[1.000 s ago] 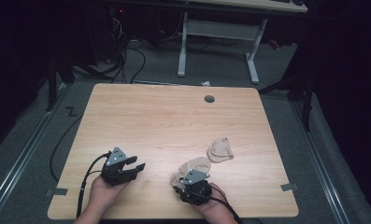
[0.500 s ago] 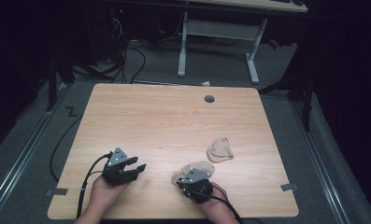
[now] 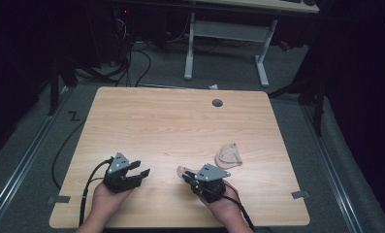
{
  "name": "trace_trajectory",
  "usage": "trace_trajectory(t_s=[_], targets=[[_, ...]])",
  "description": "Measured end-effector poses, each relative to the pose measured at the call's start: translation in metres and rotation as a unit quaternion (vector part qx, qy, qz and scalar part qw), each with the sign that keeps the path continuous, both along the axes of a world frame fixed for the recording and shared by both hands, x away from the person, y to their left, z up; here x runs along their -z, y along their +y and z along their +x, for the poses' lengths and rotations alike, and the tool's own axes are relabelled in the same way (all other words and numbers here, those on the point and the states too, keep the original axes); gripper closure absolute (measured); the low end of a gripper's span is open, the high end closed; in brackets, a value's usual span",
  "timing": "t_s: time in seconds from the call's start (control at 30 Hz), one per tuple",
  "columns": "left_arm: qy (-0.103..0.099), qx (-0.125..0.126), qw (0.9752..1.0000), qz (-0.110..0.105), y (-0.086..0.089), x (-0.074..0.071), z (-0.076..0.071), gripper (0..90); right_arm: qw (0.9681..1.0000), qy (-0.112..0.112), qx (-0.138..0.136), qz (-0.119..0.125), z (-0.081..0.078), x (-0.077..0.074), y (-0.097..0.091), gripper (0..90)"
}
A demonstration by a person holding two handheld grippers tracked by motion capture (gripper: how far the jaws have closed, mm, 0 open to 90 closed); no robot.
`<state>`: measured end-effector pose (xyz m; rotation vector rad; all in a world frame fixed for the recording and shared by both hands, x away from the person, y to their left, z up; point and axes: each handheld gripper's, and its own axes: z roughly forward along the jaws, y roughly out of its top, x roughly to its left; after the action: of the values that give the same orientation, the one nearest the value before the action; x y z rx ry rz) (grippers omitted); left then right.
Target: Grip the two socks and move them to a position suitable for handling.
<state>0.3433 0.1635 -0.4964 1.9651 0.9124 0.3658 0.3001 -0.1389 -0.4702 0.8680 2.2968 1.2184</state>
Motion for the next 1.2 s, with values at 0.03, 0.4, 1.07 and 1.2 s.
trace_trajectory(t_s=[0.03,0.4,1.07,1.2], targets=[[-0.001,-0.002,1.0000,-0.002,0.001,-0.001,0.000,48.5,1.0000,-0.006,-0.001,0.004,0.001,-0.004,0.000,81.7],[-0.002,-0.012,0.9998,-0.014,0.007,-0.002,0.000,48.3,0.9976,-0.058,0.001,0.037,0.008,-0.035,0.011,81.7],[-0.005,-0.030,0.9994,-0.017,0.012,-0.002,0.002,47.4,0.9935,-0.055,-0.076,0.064,-0.018,-0.039,0.044,81.5],[-0.005,-0.032,0.9994,-0.016,0.012,-0.001,0.003,47.3,0.9926,-0.040,-0.092,0.068,-0.023,-0.032,0.056,81.4]])
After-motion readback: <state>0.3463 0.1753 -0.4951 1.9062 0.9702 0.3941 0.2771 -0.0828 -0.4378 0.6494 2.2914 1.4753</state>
